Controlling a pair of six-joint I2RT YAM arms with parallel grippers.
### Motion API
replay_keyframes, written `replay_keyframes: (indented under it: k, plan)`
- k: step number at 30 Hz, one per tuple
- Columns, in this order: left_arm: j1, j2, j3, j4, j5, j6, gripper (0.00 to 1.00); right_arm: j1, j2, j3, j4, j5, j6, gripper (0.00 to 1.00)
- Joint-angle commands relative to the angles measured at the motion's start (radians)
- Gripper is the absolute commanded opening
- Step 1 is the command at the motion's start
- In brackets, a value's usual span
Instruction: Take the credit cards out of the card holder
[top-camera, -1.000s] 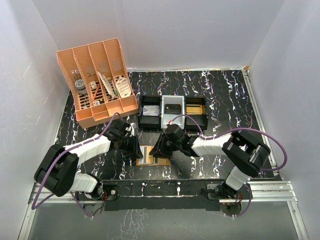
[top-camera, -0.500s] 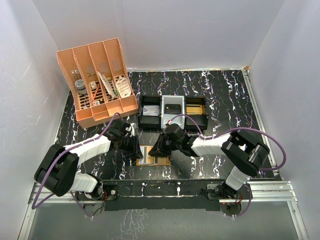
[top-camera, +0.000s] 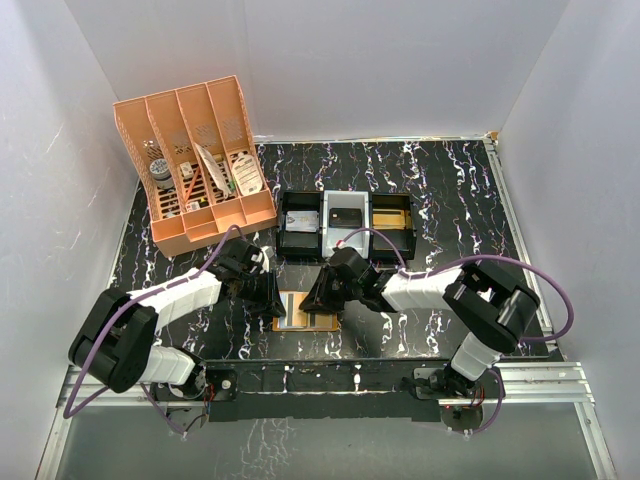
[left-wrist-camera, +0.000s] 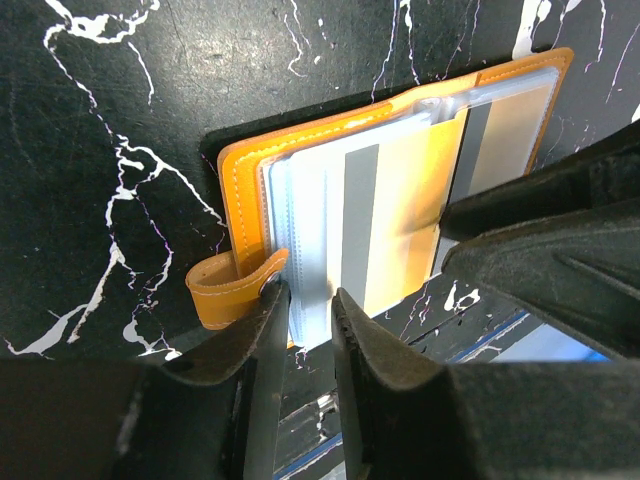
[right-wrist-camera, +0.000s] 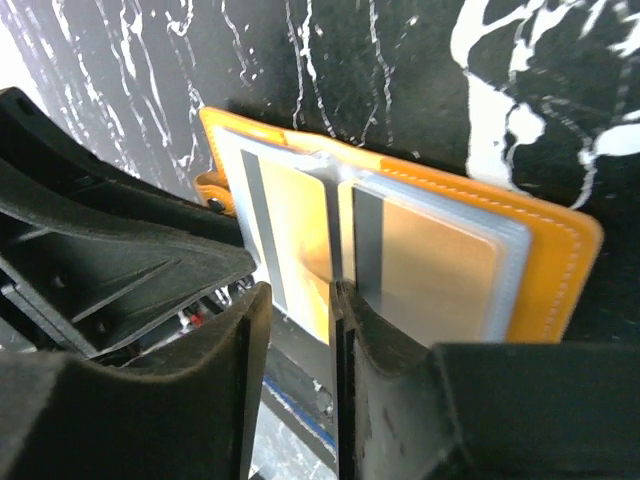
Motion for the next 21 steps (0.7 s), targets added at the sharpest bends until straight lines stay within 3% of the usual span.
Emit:
replay_keyframes:
  k: [1, 7, 13, 17, 21]
  plan:
    - [0.000, 0.014, -0.008, -0.050, -0.007, 0.020, 0.24, -0.004, -0.048, 0.052, -0.078, 0.089, -0.053, 0.32]
    - [-0.002, 0.041, 0.008, -0.056, -0.006, 0.029, 0.23, -0.005, 0.039, 0.101, -0.083, 0.048, -0.070, 0.32]
    - [-0.002, 0.056, 0.009, -0.049, -0.002, 0.029, 0.23, -0.006, 0.071, 0.085, 0.000, -0.008, -0.043, 0.25]
    - [-0.001, 0.060, 0.012, -0.053, -0.004, 0.031, 0.22, -0.008, 0.057, 0.064, 0.056, -0.024, -0.018, 0.18]
    - [-0.002, 0.059, 0.017, -0.067, -0.019, 0.035, 0.21, -0.012, 0.051, 0.059, 0.064, -0.036, -0.016, 0.02]
